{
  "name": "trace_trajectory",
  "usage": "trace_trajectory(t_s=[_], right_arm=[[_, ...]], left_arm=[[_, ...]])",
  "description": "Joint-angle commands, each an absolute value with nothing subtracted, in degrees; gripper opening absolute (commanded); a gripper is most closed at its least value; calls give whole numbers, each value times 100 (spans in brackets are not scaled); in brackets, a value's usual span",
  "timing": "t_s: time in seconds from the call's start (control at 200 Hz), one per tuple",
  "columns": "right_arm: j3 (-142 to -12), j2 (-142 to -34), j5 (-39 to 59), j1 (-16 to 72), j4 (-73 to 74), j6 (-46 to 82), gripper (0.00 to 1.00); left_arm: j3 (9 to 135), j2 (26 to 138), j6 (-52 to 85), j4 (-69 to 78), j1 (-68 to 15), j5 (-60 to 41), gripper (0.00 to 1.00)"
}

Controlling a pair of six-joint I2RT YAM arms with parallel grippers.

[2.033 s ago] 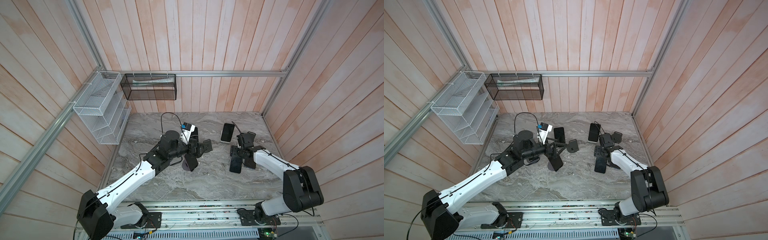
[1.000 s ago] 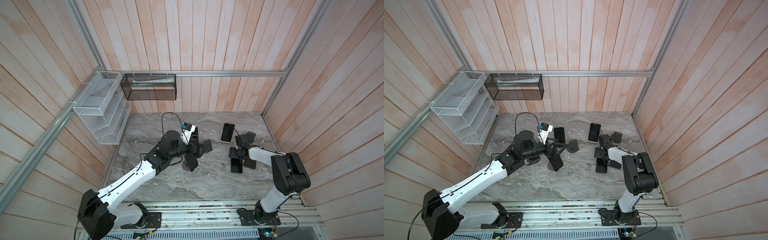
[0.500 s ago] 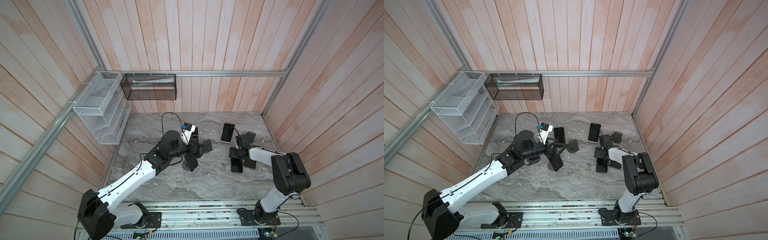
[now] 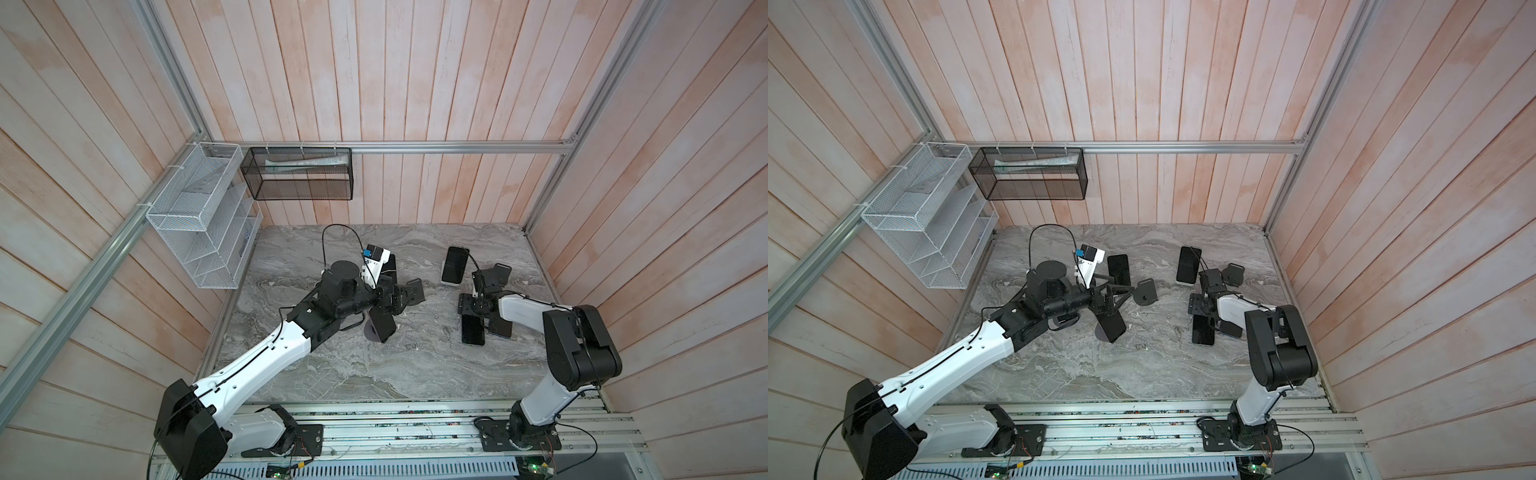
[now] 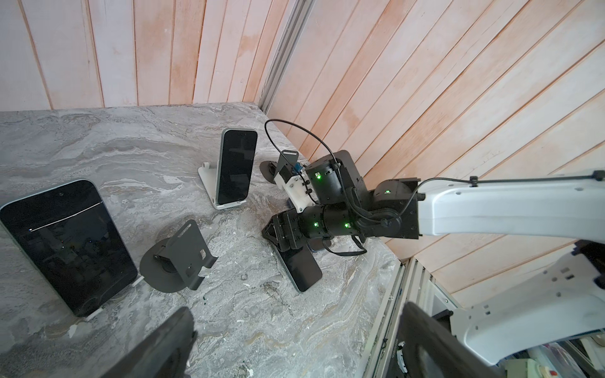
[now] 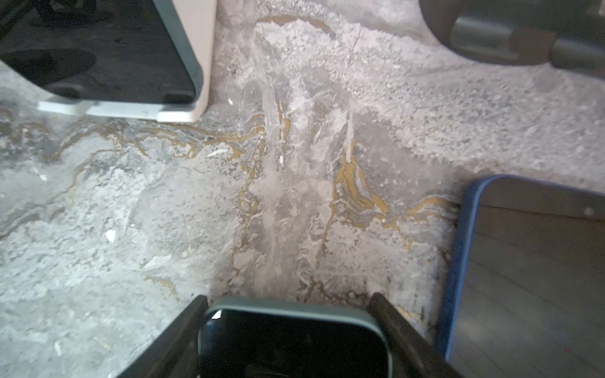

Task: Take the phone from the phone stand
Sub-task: 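Lower the green-edged phone flat beside the blue-edged phone and open the right gripper, then raise the right gripper and move it back toward the far stands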

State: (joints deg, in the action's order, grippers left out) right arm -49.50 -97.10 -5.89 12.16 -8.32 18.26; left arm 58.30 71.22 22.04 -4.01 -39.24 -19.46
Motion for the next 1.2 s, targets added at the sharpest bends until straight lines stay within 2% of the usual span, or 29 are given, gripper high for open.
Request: trace_trajectory(t_s=[0.0, 0.27, 0.39, 0.51, 0.6, 0.695, 0.94, 1.195], right_arm=[[-4924, -9853, -586, 1178, -967, 1956, 80], [-4976, -9608, -634, 1176, -1111, 1987, 82], [-5147, -9253, -841, 1247, -1368, 1930, 86], [-5280, -8880, -1021, 1357, -1520, 1913, 94], [-5402, -8665, -1061, 1472, -1650, 1906, 95], [-5537, -8499, -1187, 1668, -1753, 1857, 95], [-5754, -8276, -1355, 2141, -1803, 1799, 94], [-5767, -8278, -1612, 2226, -1737, 1934, 92]], left_arm=[[5867, 6989, 2087, -281, -3928, -1878, 100], [5839, 6865, 2010, -299, -3929, -1609, 99], [5806, 6777, 1951, -282, -3929, -1318, 100], [5686, 6584, 1977, -263, -3904, -292, 100], [5592, 6425, 2061, -298, -3814, 696, 100], [5554, 6309, 2190, -320, -3647, 1198, 100], [5442, 6204, 2398, -215, -3347, 1181, 100], [5440, 6170, 2451, -220, -3227, 1287, 100]])
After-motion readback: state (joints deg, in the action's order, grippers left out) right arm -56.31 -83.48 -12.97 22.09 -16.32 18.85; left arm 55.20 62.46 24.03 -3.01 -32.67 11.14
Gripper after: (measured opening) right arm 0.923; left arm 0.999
